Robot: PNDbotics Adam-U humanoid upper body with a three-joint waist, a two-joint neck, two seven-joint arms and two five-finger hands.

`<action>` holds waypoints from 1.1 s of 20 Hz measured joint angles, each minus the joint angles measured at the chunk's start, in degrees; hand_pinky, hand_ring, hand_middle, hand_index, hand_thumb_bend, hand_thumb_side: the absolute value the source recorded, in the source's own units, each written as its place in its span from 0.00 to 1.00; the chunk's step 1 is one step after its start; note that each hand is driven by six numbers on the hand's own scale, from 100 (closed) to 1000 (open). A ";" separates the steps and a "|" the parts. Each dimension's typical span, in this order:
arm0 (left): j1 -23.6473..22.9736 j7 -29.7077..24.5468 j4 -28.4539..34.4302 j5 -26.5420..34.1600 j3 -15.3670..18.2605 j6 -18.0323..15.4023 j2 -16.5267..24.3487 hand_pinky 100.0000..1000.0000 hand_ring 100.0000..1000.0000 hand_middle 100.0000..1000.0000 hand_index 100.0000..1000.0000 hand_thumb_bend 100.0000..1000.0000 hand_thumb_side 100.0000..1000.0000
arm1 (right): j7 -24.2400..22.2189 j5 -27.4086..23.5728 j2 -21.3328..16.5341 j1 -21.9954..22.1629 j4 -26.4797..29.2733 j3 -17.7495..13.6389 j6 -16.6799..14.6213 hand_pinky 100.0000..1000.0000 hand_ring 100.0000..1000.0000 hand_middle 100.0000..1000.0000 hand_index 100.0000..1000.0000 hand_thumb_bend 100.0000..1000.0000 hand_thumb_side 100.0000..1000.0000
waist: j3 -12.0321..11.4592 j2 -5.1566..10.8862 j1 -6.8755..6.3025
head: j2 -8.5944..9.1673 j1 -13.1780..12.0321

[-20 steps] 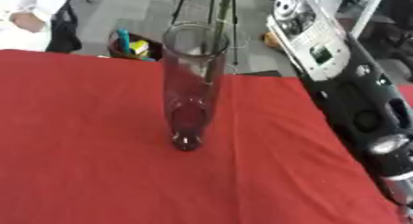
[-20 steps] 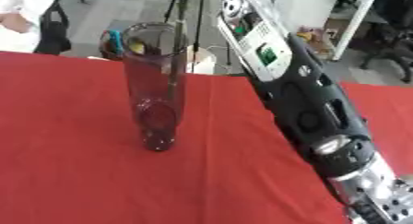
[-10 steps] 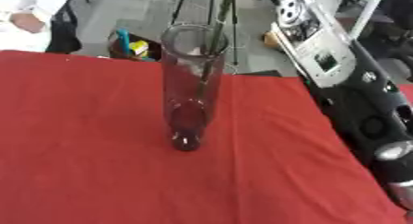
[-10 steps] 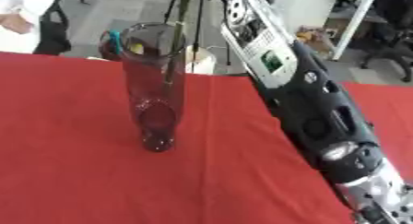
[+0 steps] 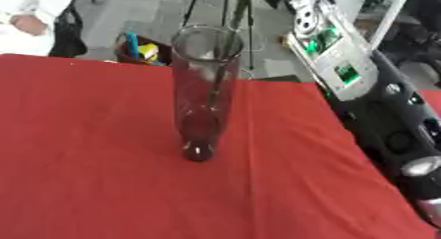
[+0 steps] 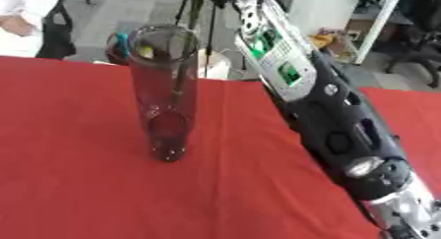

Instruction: Arrange flowers into the vase.

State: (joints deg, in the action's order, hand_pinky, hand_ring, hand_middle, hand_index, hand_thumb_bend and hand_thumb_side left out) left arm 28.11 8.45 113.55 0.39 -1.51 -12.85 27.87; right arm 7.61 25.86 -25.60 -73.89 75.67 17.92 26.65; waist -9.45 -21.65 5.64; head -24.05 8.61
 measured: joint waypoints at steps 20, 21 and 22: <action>0.13 -0.01 0.00 0.00 0.00 -0.01 -0.21 0.72 0.87 0.82 0.86 0.00 1.00 | -6.06 4.11 -0.28 0.31 -1.05 1.22 -0.43 0.67 0.79 0.57 0.64 0.00 1.00 | -0.51 -0.01 0.19 | 0.43 0.00; 0.14 -0.01 0.00 0.00 0.00 -0.01 -0.21 0.72 0.87 0.82 0.86 0.00 1.00 | -6.29 4.29 -0.38 0.31 -1.05 1.27 -0.49 0.67 0.79 0.57 0.64 0.00 1.00 | -0.50 -0.01 0.19 | 0.44 0.00; 0.14 -0.01 0.00 0.00 0.00 -0.01 -0.21 0.72 0.87 0.82 0.86 0.00 1.00 | -6.49 4.37 -0.43 0.32 -1.05 1.34 -0.53 0.67 0.79 0.57 0.64 0.00 1.00 | -0.46 -0.01 0.19 | 0.46 0.00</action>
State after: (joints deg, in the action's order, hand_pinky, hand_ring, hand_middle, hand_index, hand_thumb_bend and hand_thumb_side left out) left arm 28.24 8.44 113.55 0.40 -1.51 -12.86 27.66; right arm 1.12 30.23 -26.03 -73.57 74.62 19.26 26.12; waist -9.91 -21.65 5.82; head -23.59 8.61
